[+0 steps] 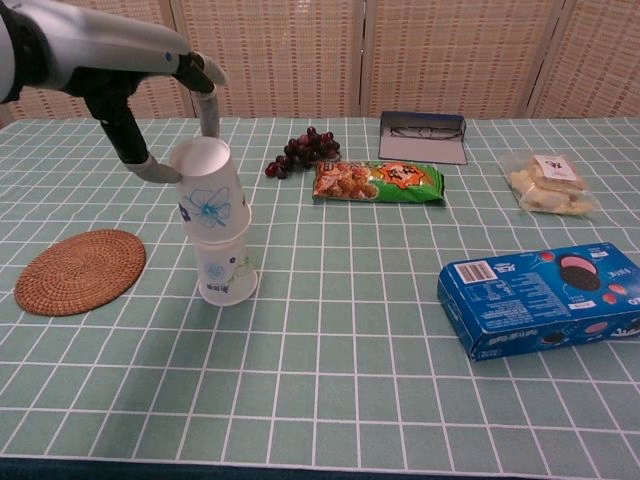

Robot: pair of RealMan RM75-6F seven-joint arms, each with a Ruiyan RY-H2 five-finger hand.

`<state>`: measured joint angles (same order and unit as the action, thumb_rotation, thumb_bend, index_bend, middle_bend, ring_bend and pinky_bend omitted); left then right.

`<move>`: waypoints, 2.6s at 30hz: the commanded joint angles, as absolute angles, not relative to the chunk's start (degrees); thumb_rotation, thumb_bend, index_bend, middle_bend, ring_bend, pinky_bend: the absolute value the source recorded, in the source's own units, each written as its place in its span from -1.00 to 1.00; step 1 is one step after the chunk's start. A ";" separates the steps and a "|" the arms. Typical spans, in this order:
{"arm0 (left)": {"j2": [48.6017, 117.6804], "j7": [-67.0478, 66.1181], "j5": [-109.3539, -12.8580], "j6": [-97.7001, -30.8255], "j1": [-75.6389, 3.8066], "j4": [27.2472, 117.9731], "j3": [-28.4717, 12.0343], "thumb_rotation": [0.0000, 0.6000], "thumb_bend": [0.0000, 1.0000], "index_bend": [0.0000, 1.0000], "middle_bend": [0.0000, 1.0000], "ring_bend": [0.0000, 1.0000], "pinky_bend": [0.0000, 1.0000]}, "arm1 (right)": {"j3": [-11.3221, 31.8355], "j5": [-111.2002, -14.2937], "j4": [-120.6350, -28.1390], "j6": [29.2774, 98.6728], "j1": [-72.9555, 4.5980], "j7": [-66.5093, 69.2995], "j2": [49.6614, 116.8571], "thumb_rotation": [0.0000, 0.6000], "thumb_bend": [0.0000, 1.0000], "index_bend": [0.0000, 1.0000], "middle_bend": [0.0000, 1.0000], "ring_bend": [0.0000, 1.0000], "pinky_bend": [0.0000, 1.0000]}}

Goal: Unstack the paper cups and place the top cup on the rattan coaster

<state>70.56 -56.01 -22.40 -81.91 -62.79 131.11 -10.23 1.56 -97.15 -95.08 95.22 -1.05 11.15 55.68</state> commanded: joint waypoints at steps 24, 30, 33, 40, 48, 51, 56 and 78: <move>57.18 -39.11 -38.27 -76.93 -48.04 130.08 -3.36 1.00 -0.41 -0.07 -1.00 -1.00 -1.00 | 0.96 -98.37 -96.13 94.18 -1.40 6.98 56.94 1.00 -0.34 -0.87 -1.00 -1.00 -1.00; 57.48 -34.41 -41.90 -74.09 -45.35 126.31 -2.68 1.00 -0.41 -0.08 -1.00 -1.00 -1.00 | 0.83 -98.60 -96.22 94.16 -1.44 7.02 56.87 1.00 -0.34 -0.87 -1.00 -1.00 -1.00; 57.94 -32.32 -42.72 -72.22 -44.58 123.85 -2.75 1.00 -0.41 -0.08 -1.00 -1.00 -1.00 | 0.76 -98.70 -96.15 94.14 -1.46 7.11 56.82 1.00 -0.34 -0.87 -1.00 -1.00 -1.00; 59.95 -27.59 -43.91 -67.65 -42.83 117.55 -2.63 1.00 -0.41 -0.08 -1.00 -1.00 -1.00 | 0.86 -98.28 -96.14 93.62 -1.73 7.12 56.84 1.00 -0.34 -0.87 -1.00 -1.00 -1.00; 65.02 -27.46 -45.13 -67.06 -41.31 112.23 -1.94 1.00 -0.41 -0.09 -1.00 -1.00 -1.00 | 0.71 -98.51 -96.16 93.35 -1.95 7.42 56.70 1.00 -0.34 -0.87 -1.00 -1.00 -1.00; 66.57 -28.05 -45.43 -67.63 -40.88 110.97 -2.04 1.00 -0.41 -0.09 -1.00 -1.00 -1.00 | 0.54 -98.86 -96.09 93.59 -1.89 7.81 56.54 1.00 -0.34 -0.87 -1.00 -1.00 -1.00; 68.79 -28.43 -45.31 -67.40 -40.41 109.08 -2.37 1.00 -0.41 -0.09 -1.00 -1.00 -1.00 | 0.31 -99.42 -96.04 94.01 -1.79 8.50 56.31 1.00 -0.34 -0.87 -1.00 -1.00 -1.00; 75.17 -30.39 -43.85 -64.89 -40.13 102.19 -3.79 1.00 -0.41 -0.13 -1.00 -1.00 -1.00 | 0.00 -100.52 -95.40 96.19 -1.16 11.18 55.38 1.00 -0.33 -0.87 -1.00 -1.00 -1.00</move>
